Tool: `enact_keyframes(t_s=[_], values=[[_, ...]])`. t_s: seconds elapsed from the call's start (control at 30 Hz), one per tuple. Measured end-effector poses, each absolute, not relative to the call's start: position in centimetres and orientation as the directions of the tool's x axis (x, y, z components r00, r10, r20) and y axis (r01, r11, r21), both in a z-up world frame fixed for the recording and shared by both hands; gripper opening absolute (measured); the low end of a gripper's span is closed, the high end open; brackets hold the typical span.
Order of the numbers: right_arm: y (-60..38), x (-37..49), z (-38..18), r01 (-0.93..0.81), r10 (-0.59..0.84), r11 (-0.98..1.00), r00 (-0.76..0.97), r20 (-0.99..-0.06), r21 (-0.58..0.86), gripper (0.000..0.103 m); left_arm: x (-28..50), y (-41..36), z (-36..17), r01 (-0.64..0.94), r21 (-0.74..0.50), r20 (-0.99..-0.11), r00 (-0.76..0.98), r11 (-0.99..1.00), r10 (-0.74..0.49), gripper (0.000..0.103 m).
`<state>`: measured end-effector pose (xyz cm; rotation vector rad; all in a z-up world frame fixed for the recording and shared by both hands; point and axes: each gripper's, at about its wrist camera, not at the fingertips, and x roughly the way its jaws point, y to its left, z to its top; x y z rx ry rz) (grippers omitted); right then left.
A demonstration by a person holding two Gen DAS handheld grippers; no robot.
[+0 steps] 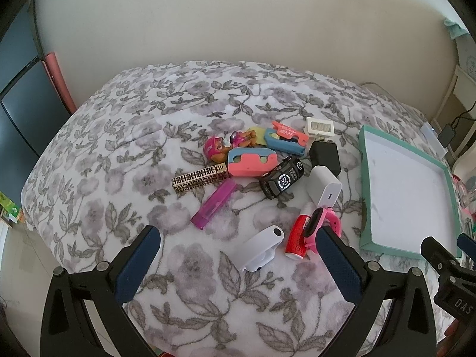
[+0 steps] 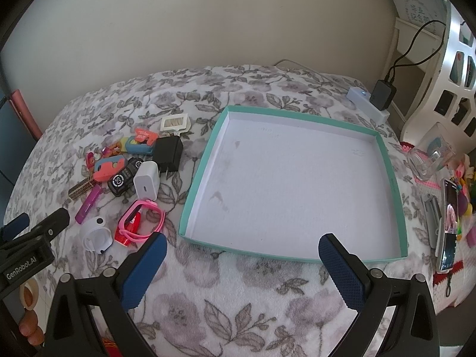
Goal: Organize rigid objects
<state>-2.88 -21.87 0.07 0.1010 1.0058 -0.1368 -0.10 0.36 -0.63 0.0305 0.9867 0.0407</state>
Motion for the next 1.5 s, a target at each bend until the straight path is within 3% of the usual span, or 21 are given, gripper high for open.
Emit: enact_keyframes(t_s=[0.97, 1.17, 1.3, 1.5], values=[[-21.4, -1.6, 0.5, 0.143, -0.009, 0.987, 0.470, -0.882, 0.066, 0.103, 1.2, 1.0, -0.9, -0.002, -0.008, -0.840, 0.542, 1.000, -0.006, 0.103], [-21.1, 0.4, 1.9, 0.143, 0.023, 0.983, 0.537, -0.843, 0.118, 0.103, 2.3, 1.6, -1.6, -0.002, -0.017, -0.843, 0.538, 1.000, -0.014, 0.103], [-19.7, 2.0, 2.9, 0.122, 0.076, 0.976, 0.584, -0.808, 0.180, 0.103, 2.8, 2.0, -2.8, 0.014, 0.004, -0.867, 0.498, 1.000, -0.004, 0.103], [-17.2, 4.1, 0.9, 0.105, 0.093, 0.980, 0.512, -0.854, 0.170, 0.103, 2.6, 1.8, -5.0, 0.065, 0.071, -0.884, 0.466, 0.995, 0.033, 0.103]])
